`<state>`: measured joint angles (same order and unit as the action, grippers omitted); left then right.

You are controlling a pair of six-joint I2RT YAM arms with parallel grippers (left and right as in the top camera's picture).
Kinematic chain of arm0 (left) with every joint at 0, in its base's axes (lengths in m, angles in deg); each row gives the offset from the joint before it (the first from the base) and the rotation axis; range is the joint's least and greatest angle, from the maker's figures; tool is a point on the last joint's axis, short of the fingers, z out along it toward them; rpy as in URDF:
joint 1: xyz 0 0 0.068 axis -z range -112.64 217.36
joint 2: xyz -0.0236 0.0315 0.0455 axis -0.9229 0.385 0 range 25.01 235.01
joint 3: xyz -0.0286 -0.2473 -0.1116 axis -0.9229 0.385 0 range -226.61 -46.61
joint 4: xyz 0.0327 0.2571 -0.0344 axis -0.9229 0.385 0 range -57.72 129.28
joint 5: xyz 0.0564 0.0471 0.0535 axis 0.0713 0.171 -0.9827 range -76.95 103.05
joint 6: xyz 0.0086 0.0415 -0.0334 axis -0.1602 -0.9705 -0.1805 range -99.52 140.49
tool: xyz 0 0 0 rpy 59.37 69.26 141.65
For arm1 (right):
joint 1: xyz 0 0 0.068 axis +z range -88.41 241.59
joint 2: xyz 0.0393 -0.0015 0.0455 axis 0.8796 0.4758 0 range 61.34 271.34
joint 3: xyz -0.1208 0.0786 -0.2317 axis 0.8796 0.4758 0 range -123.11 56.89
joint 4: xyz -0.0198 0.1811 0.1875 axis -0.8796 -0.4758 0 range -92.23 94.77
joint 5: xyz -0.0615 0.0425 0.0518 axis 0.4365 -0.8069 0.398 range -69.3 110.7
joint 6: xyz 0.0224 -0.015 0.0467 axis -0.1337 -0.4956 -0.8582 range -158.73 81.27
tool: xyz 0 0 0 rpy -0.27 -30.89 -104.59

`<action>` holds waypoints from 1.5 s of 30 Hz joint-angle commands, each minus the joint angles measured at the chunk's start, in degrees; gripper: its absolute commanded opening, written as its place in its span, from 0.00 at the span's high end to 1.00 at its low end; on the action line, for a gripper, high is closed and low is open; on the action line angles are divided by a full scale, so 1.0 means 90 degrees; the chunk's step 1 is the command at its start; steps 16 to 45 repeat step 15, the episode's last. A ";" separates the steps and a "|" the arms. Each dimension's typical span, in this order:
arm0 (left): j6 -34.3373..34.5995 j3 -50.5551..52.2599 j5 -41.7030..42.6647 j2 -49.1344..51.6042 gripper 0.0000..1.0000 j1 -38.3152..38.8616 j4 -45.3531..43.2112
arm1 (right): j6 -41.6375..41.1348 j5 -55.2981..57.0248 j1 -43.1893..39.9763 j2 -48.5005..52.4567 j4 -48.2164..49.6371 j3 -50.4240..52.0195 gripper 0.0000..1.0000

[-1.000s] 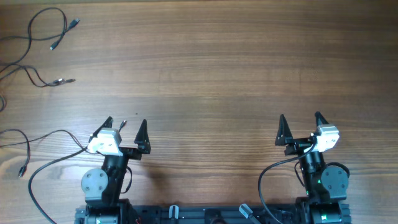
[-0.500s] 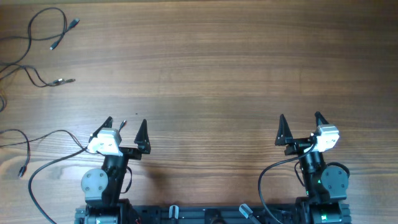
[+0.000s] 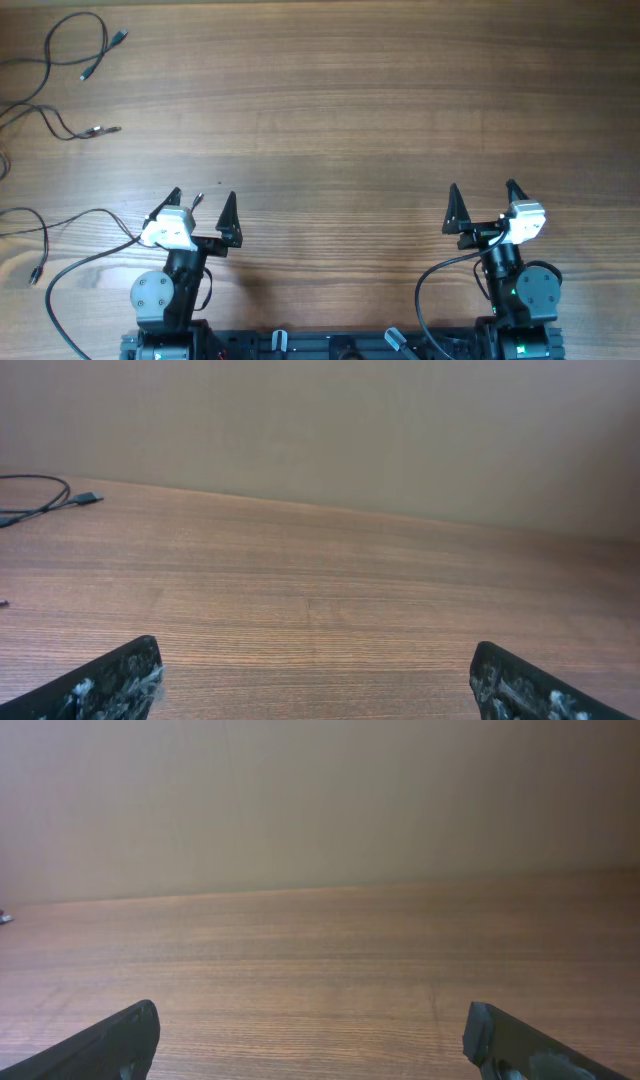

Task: Untangle cables

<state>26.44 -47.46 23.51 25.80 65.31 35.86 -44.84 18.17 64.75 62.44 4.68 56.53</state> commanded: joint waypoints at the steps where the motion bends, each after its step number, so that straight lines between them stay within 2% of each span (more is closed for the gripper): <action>1: 0.0058 0.0053 -0.0080 -0.0066 0.00 -0.0036 -0.0012 | 0.0092 0.0036 -0.0019 -0.0095 0.0024 0.0007 0.00; 45: 0.0058 0.0053 -0.0080 -0.0066 0.00 -0.0036 -0.0015 | 0.0087 0.0036 -0.0019 -0.0092 0.0024 0.0007 0.00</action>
